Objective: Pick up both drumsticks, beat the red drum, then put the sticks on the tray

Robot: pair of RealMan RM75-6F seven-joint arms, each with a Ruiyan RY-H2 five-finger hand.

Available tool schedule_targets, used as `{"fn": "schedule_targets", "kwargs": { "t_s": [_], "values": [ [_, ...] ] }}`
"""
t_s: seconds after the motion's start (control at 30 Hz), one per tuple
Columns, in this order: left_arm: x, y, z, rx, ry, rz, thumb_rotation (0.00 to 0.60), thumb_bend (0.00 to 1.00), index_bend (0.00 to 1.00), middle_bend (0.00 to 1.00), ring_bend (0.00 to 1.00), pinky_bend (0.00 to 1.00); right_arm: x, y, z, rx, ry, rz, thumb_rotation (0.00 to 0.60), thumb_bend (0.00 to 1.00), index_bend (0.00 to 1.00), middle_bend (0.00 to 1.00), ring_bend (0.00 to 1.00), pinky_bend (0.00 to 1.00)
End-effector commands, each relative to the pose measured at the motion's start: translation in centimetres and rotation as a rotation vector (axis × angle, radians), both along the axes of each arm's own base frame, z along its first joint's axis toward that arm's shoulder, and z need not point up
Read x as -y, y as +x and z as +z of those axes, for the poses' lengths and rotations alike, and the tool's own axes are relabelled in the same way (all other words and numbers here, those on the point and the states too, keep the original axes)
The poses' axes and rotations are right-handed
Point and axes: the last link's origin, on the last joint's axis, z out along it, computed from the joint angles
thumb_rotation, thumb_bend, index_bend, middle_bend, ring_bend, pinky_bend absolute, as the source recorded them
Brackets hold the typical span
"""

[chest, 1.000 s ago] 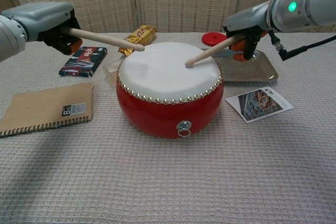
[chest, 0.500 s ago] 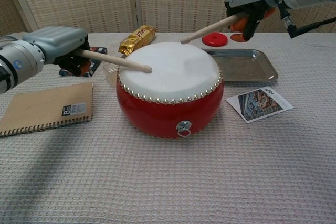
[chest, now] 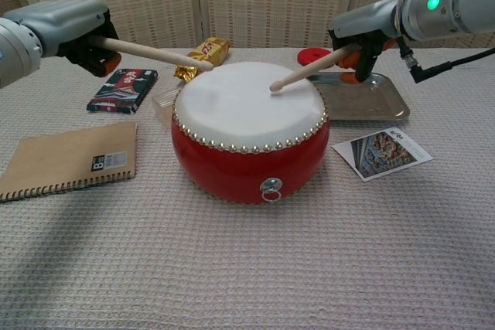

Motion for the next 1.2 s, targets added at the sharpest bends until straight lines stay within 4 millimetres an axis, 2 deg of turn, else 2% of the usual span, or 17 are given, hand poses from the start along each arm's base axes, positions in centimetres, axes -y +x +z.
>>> {"fn": "schedule_targets", "kwargs": {
  "t_s": [0.03,0.1,0.2,0.27,0.47,0.57,0.67,0.8,0.87,0.97,1.07,1.2],
  "values": [
    [0.0,-0.5,-2.0,-0.028,-0.049,0.021,0.6,0.61,0.98,1.0,1.0,1.0,-0.5,1.4,2.2,0.098,-0.015,0.008,0.6,0.46,1.0,1.0,1.0,1.0],
    [-0.1,-0.9,-3.1,-0.08,-0.068,0.024,0.6,0.61,0.98,1.0,1.0,1.0,-0.7,1.4,2.8,0.115,-0.021,0.013,0.6,0.46,1.0,1.0,1.0,1.0],
    [-0.4,-1.3,-3.5,-0.103,-0.058,0.035,0.6,0.61,0.98,1.0,1.0,1.0,-0.7,0.6,2.3,0.08,-0.01,0.014,0.6,0.45,1.0,1.0,1.0,1.0],
    [-0.6,-1.3,-2.9,-0.074,-0.04,0.041,0.6,0.61,0.98,1.0,1.0,1.0,-0.6,-0.1,1.6,0.052,-0.003,0.007,0.6,0.46,1.0,1.0,1.0,1.0],
    [-0.5,-0.2,0.5,-0.008,0.047,-0.003,0.6,0.61,0.98,1.0,1.0,1.0,0.2,-2.0,-1.2,-0.06,0.014,-0.012,0.6,0.46,1.0,1.0,1.0,1.0],
    [-0.5,0.0,0.9,-0.004,0.049,-0.012,0.6,0.61,0.98,1.0,1.0,1.0,0.1,-1.7,-1.5,-0.07,0.006,-0.002,0.6,0.46,1.0,1.0,1.0,1.0],
    [-0.3,0.0,0.1,-0.013,0.021,-0.006,0.6,0.61,0.98,1.0,1.0,1.0,-0.1,-0.5,-0.5,0.017,-0.018,0.001,0.6,0.45,1.0,1.0,1.0,1.0],
    [-0.1,-0.4,-2.6,-0.04,-0.052,0.015,0.6,0.61,0.98,1.0,1.0,1.0,-1.0,0.5,1.6,0.091,-0.032,0.025,0.6,0.46,1.0,1.0,1.0,1.0],
    [-0.2,-0.8,-3.8,-0.07,-0.079,0.03,0.6,0.61,0.98,1.0,1.0,1.0,-1.2,0.7,2.4,0.112,-0.039,0.029,0.6,0.46,1.0,1.0,1.0,1.0],
    [-0.5,-1.1,-4.3,-0.104,-0.083,0.038,0.6,0.61,0.98,1.0,1.0,1.0,-1.3,0.5,2.7,0.111,-0.043,0.032,0.6,0.46,1.0,1.0,1.0,1.0],
    [-0.6,-0.9,-3.3,-0.076,-0.04,0.031,0.6,0.61,0.98,1.0,1.0,1.0,-1.2,-0.3,1.8,0.075,-0.028,0.024,0.6,0.46,1.0,1.0,1.0,1.0],
    [-0.3,0.0,-0.9,-0.03,0.026,-0.011,0.6,0.61,0.98,1.0,1.0,1.0,-0.5,-1.4,-0.5,0.0,-0.011,0.017,0.6,0.46,1.0,1.0,1.0,1.0]
  ]
}}
